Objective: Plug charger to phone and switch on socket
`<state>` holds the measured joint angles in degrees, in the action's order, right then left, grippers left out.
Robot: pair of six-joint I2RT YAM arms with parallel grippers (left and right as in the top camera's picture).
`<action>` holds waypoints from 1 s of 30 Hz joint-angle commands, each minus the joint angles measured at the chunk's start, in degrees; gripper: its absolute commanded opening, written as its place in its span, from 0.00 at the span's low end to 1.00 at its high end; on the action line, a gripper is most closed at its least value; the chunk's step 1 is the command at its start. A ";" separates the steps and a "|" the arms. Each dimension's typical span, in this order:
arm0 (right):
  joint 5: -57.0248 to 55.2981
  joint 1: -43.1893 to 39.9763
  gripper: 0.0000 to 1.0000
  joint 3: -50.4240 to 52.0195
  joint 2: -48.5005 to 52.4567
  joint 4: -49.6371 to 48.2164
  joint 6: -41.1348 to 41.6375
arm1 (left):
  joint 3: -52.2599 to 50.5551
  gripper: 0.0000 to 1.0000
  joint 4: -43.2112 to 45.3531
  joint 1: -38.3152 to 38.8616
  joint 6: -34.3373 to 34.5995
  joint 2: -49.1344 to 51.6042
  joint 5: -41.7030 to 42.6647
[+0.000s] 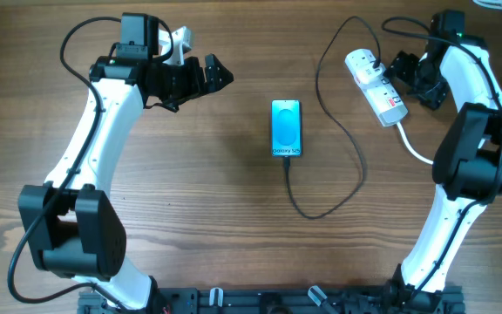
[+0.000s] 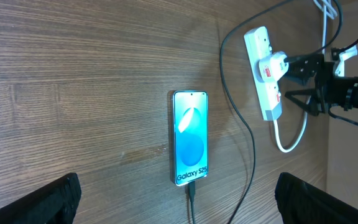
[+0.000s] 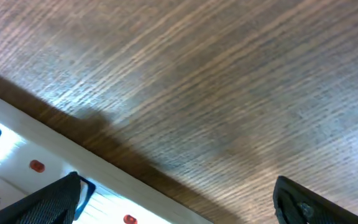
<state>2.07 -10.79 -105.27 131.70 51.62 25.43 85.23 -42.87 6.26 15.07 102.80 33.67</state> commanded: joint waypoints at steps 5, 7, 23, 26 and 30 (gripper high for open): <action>0.81 0.48 1.00 -0.20 1.05 1.86 0.04 | -0.04 1.00 0.15 0.00 -1.38 0.33 -0.59; 0.85 0.50 1.00 -0.20 1.05 1.75 0.04 | -0.04 1.00 0.15 0.00 -1.38 0.33 -0.59; 4.44 0.70 1.00 -0.20 1.05 1.97 -1.40 | -0.04 1.00 0.15 0.00 -1.38 0.33 -0.59; 4.46 0.70 1.00 -0.20 1.05 2.05 -1.42 | -0.04 1.00 0.15 0.00 -1.38 0.33 -0.59; 4.48 0.74 1.00 -0.20 1.07 2.27 -1.46 | -0.04 1.00 0.15 0.00 -1.38 0.33 -0.59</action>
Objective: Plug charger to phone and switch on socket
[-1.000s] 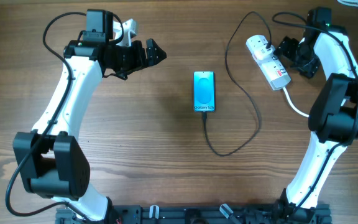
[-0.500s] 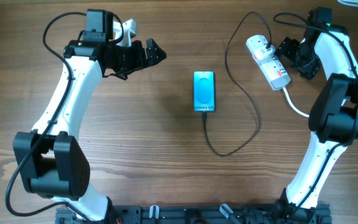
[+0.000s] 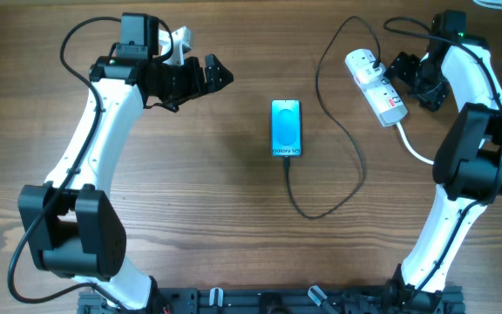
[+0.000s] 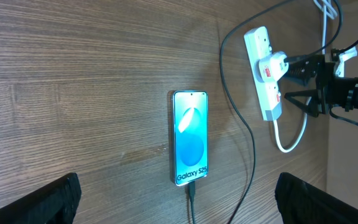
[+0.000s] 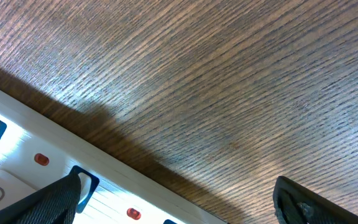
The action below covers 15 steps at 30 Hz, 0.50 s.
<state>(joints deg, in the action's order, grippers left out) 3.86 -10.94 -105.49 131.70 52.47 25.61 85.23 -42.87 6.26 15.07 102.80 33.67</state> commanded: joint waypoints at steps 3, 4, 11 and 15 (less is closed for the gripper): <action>3.87 1.11 1.00 0.02 1.05 1.33 -2.29 | -0.04 1.00 0.15 0.00 -1.38 0.33 -0.59; 3.91 1.22 1.00 0.02 1.07 1.36 -2.27 | -0.04 1.00 0.15 0.00 -1.38 0.33 -0.59; 3.91 1.49 1.00 0.00 1.05 2.21 -2.23 | -0.04 1.00 0.15 0.00 -1.38 0.33 -0.59; 3.87 1.42 1.00 0.00 -0.33 4.83 -0.02 | -0.04 1.00 0.15 -0.02 -1.38 0.33 -0.59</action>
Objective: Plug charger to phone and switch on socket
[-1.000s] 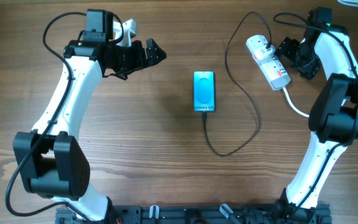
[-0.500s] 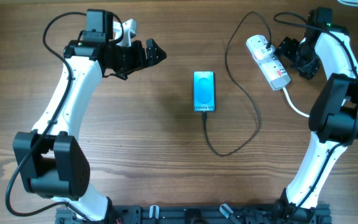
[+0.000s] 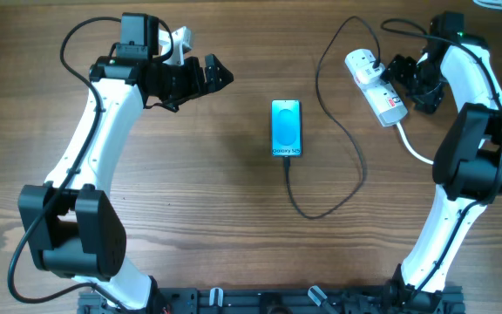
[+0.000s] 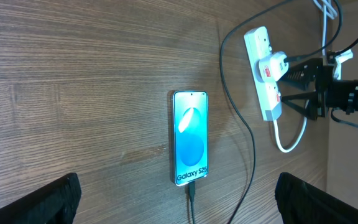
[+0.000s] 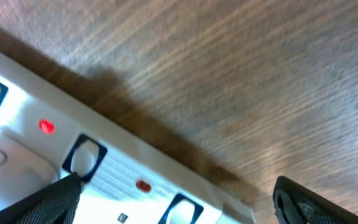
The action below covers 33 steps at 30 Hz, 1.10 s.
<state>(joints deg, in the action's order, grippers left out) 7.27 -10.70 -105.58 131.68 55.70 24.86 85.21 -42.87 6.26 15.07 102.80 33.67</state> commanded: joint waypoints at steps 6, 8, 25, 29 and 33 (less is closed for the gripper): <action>-1.77 1.20 1.00 0.11 -11.54 7.87 0.81 | -0.02 1.00 0.15 0.00 -1.38 0.33 -0.59; -2.16 1.31 1.00 0.11 -15.98 10.84 0.68 | -0.02 1.00 0.15 -0.02 -1.38 0.33 -0.59; -7.74 20.39 1.00 16.94 -57.44 22.29 -0.90 | -0.02 1.00 0.15 0.00 -1.38 0.33 -0.59; -6.80 20.55 1.00 16.94 -66.18 28.17 -0.83 | -0.02 1.00 0.15 0.00 -1.38 0.33 -0.59; -5.38 20.55 1.00 16.94 -74.90 31.28 -0.66 | -0.02 1.00 0.15 0.00 -1.38 0.33 -0.59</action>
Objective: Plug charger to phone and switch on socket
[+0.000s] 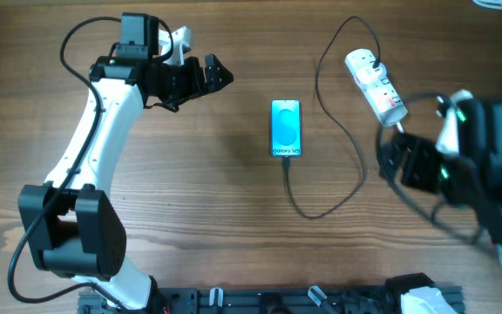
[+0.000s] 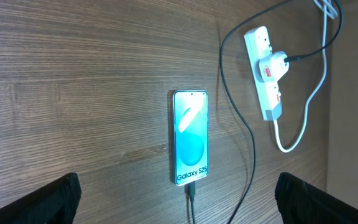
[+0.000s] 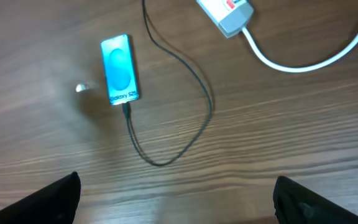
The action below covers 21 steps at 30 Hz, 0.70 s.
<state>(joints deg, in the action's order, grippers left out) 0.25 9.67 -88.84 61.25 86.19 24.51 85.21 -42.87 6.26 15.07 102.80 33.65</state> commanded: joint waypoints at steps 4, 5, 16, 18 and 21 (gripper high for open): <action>5.73 0.17 1.00 0.20 -11.72 4.28 -0.28 | -0.02 1.00 0.15 0.00 -1.38 0.33 -0.55; 6.23 0.17 1.00 0.20 -13.09 5.40 -0.31 | -0.02 1.00 0.15 0.00 -1.38 0.33 -0.57; 6.21 0.17 1.00 0.20 -14.86 5.64 -0.33 | -0.02 1.00 0.15 0.00 -1.38 0.33 -0.57; 6.21 0.17 1.00 0.20 -14.86 5.64 -0.33 | -0.02 1.00 0.15 0.00 -1.38 0.33 -0.57; 6.21 0.17 1.00 0.20 -14.86 5.64 -0.33 | -0.02 1.00 0.15 0.00 -1.38 0.33 -0.57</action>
<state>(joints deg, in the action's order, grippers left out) 5.58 9.67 -88.84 46.59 91.96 24.51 85.21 -42.89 6.26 15.07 102.80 33.65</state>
